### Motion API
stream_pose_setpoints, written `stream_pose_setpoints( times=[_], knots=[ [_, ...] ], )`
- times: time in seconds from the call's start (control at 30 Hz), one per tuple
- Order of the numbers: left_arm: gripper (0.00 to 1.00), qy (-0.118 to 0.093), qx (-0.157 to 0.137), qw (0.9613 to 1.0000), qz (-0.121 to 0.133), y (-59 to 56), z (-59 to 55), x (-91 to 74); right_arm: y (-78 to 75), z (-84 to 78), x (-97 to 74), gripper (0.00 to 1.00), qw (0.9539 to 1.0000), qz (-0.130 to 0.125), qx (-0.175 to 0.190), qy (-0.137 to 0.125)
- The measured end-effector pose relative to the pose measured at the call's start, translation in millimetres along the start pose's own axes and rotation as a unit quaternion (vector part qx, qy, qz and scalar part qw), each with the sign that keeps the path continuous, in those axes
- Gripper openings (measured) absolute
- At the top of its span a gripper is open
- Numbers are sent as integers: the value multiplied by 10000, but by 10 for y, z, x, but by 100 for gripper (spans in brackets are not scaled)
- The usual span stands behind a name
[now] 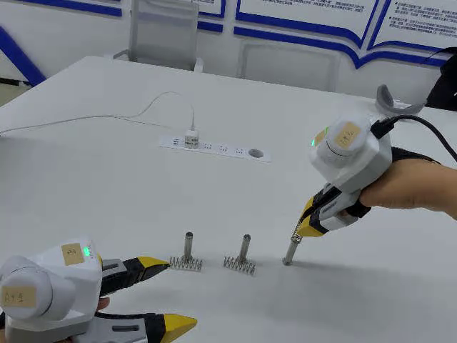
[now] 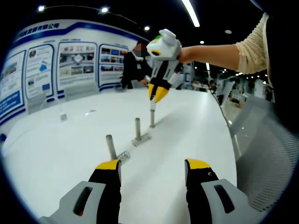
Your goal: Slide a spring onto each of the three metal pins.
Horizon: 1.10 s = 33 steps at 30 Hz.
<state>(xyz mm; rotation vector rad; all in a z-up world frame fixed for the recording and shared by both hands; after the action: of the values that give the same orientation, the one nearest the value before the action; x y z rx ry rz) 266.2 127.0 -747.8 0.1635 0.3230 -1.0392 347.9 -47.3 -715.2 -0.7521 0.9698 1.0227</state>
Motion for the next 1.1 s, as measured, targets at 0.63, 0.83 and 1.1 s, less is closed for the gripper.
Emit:
stream_pose_setpoints(
  times=[0.63,0.83,1.1],
  knots=[
    [56,27,-41,10000,30,10,-19,2,-9,-141,333,12,9995,156,165,239],
    [56,40,-53,10000,30,11,-34,7,-5,-182,401,12,9991,200,186,331],
    [56,48,-60,10000,29,12,-31,17,20,-250,466,12,9986,242,240,404]
  ],
)
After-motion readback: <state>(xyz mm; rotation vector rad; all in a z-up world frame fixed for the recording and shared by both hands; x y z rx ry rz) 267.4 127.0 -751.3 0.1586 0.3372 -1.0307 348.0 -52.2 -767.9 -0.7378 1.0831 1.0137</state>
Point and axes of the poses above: the centre of the closed fingertips' face, and the gripper's own axes: x roughly forward along the fingers, y roughly to its left, z roughly out of its top, the point moved 1 cm from there along -x, roughly backward along the fingers, and after that the axes turned 4 degrees about z, right-handed, at the moved point
